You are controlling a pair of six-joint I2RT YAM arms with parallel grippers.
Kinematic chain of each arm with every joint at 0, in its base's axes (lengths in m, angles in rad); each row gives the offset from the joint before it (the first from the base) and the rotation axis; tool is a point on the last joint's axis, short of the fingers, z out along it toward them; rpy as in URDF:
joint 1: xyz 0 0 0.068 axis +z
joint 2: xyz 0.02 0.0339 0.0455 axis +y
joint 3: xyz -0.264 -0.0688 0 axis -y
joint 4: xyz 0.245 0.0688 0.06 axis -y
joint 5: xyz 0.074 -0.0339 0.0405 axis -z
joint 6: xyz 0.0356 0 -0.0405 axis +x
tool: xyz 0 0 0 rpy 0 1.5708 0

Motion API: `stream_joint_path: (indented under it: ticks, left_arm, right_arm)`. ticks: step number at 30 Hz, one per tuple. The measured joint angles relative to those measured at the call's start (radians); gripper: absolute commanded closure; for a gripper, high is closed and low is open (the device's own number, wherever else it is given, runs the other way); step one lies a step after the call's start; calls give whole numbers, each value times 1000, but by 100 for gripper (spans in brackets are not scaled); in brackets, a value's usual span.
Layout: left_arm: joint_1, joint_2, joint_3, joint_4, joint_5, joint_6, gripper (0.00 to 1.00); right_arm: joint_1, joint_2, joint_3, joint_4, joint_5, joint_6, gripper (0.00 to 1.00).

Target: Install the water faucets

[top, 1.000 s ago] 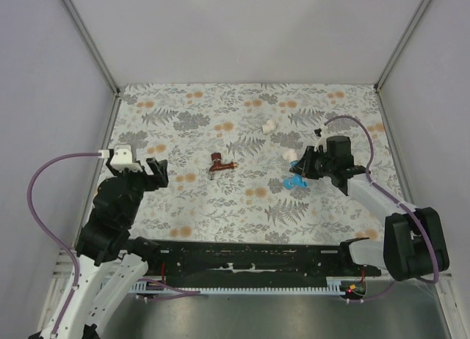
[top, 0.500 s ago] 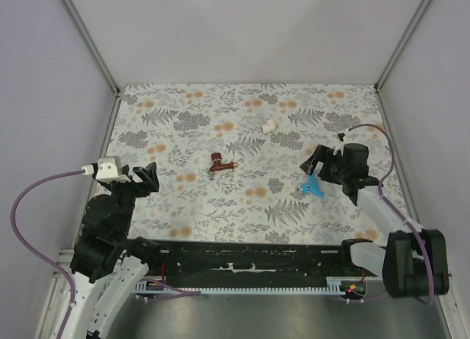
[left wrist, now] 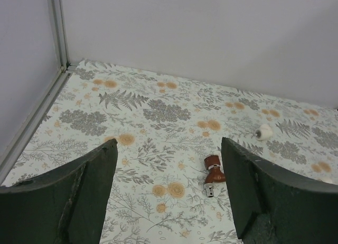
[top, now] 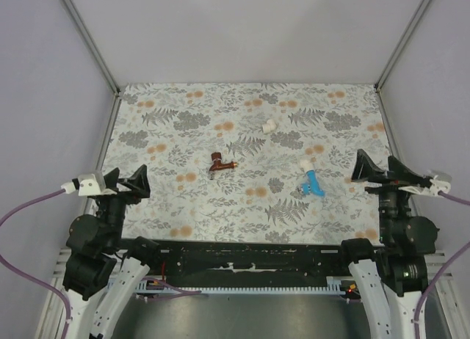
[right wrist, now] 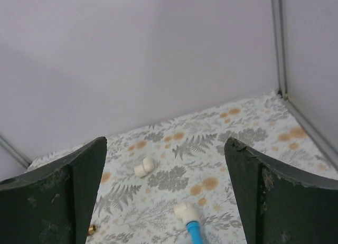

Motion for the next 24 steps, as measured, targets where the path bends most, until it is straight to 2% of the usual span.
stream_joint_path:
  ticks: [3,9,15,24]
  left_arm:
    - [0,-8,-1,-5,-1,0,16]
    - [0,-84,-18,-11,-25,-7,16]
    - [0,-110,-42,-19,-37,-29,17]
    - [0,-110,-85,-34,-45,-86,16]
  right_arm:
    - [17,-79,35,-32,54,-85,2]
    - [60,-106,26,-97,137,-202,2]
    - [74,-174,-29,-114,186,-251,2]
    - [123,-177,-29,-118,180,-291,2]
